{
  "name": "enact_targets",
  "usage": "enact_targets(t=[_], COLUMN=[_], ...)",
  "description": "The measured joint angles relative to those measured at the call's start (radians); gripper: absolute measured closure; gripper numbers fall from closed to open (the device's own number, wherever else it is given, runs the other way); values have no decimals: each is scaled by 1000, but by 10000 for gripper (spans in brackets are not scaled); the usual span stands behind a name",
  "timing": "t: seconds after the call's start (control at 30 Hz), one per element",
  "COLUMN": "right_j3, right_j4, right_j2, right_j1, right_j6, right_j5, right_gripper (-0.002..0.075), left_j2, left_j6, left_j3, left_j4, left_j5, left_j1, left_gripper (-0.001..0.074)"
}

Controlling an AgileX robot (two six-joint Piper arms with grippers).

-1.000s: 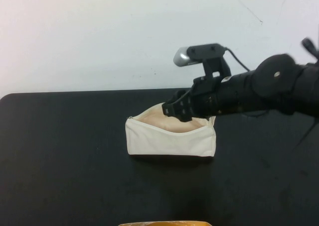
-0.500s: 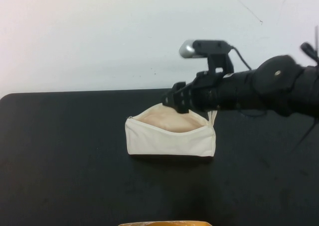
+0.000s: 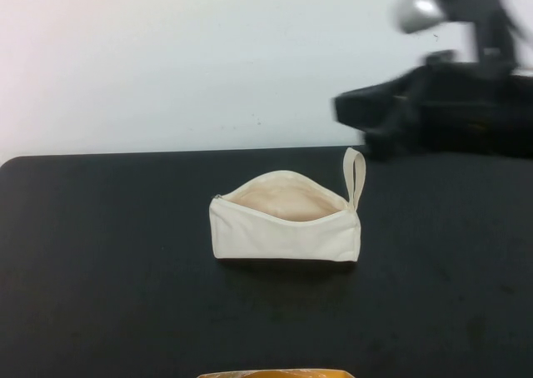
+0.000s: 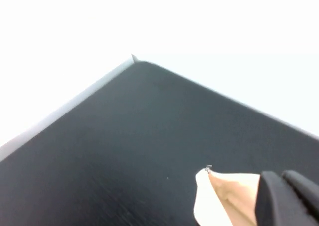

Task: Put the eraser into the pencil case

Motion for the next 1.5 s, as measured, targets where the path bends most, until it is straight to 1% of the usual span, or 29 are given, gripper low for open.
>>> enact_targets(t=[0.23, 0.4, 0.5, 0.57, 0.67, 0.77, 0.97, 1.1, 1.17, 1.2, 1.33, 1.4, 1.5], right_j3=[250, 446, 573, 655, 771, 865, 974, 1024, 1053, 1065, 1121, 1131, 1131], right_j4=[6, 2, -21, -74, -146, -170, -172, -155, -212, -256, -603, -763, -866], right_j2=[-350, -592, -714, -790, -882, -974, -1094, -1105, -1106, -1106, -1112, -1132, -1180], right_j1=[0, -2, -2, -2, -3, -5, -5, -5, -17, -33, -133, -192, -276], right_j6=[-122, -150, -177, -215, -238, -236, -227, -216, -128, -38, 419, 604, 709], right_j5=[4, 17, -48, -101, -125, -133, -216, -308, -345, -351, -322, -284, -245], right_gripper=[727, 727, 727, 727, 727, 727, 727, 727, 727, 727, 727, 727, 727], left_j2=[0, 0, 0, 0, 0, 0, 0, 0, 0, 0, 0, 0, 0], left_j6=[0, 0, 0, 0, 0, 0, 0, 0, 0, 0, 0, 0, 0], left_j3=[0, 0, 0, 0, 0, 0, 0, 0, 0, 0, 0, 0, 0], left_j4=[0, 0, 0, 0, 0, 0, 0, -2, -2, -2, -2, -2, -2], left_j5=[0, 0, 0, 0, 0, 0, 0, 0, 0, 0, 0, 0, 0], left_j1=[0, 0, 0, 0, 0, 0, 0, 0, 0, 0, 0, 0, 0], left_gripper=[736, 736, 736, 736, 736, 736, 736, 736, 736, 736, 736, 736, 736])
